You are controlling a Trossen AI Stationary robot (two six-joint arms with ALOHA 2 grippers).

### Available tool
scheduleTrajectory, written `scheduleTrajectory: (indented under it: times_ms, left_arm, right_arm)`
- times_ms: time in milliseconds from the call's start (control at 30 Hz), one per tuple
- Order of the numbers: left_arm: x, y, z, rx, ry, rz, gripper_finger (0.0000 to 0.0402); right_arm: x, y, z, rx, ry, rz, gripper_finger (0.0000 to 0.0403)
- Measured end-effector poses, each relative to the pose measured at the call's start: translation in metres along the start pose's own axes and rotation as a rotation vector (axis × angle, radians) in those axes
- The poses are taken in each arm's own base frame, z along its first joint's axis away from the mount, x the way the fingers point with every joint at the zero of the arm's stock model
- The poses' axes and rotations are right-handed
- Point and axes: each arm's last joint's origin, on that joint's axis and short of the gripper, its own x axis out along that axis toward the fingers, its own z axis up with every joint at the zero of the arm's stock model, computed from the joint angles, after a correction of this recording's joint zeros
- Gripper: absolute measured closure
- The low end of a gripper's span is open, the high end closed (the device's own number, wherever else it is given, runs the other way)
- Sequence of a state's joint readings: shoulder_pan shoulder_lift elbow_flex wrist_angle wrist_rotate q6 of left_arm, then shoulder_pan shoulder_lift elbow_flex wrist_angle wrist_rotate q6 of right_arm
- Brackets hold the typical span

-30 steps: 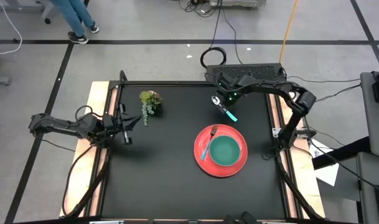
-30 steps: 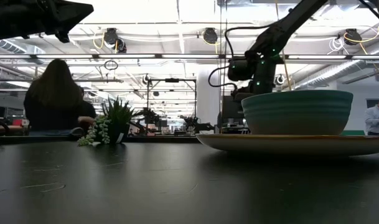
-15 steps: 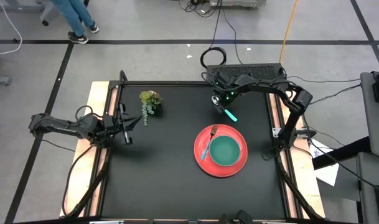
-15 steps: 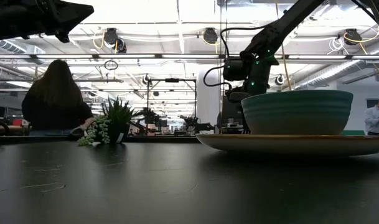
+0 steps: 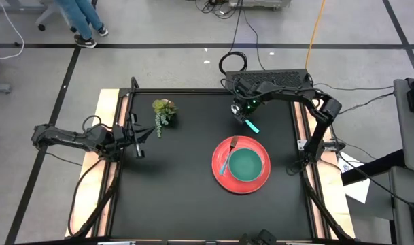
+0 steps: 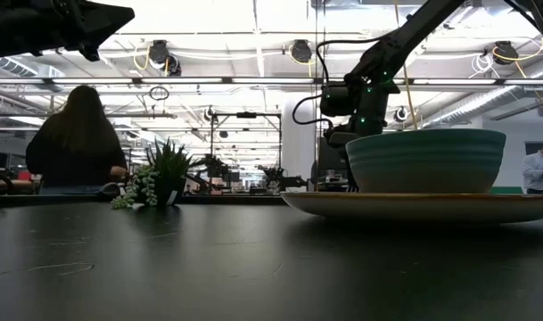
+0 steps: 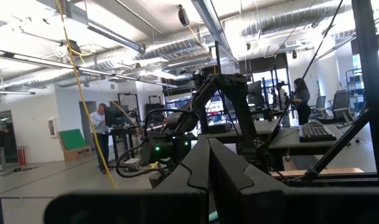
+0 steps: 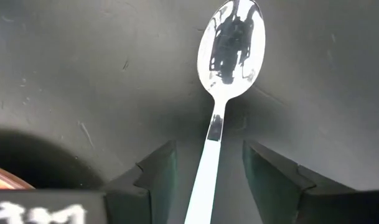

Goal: Set table place
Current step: Put the blue spoon into the green bowl

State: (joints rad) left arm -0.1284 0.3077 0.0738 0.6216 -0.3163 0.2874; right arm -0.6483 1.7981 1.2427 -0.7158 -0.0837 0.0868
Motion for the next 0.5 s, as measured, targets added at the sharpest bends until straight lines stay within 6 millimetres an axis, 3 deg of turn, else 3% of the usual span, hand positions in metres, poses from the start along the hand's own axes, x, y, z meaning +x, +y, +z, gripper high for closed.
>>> scheduleTrajectory:
  times_ms: [200, 500]
  left_arm:
    - [0.0, 0.0, 0.0, -0.001, 0.0, 0.0, 0.0394]
    - [0.0, 0.0, 0.0, -0.002, 0.0, 0.0, 0.0394]
  right_arm:
    - [0.0, -0.0001, 0.0013, 0.018, -0.014, 0.0, 0.0199]
    - [0.0031, -0.0023, 0.0032, 0.039, -0.021, 0.0, 0.0197]
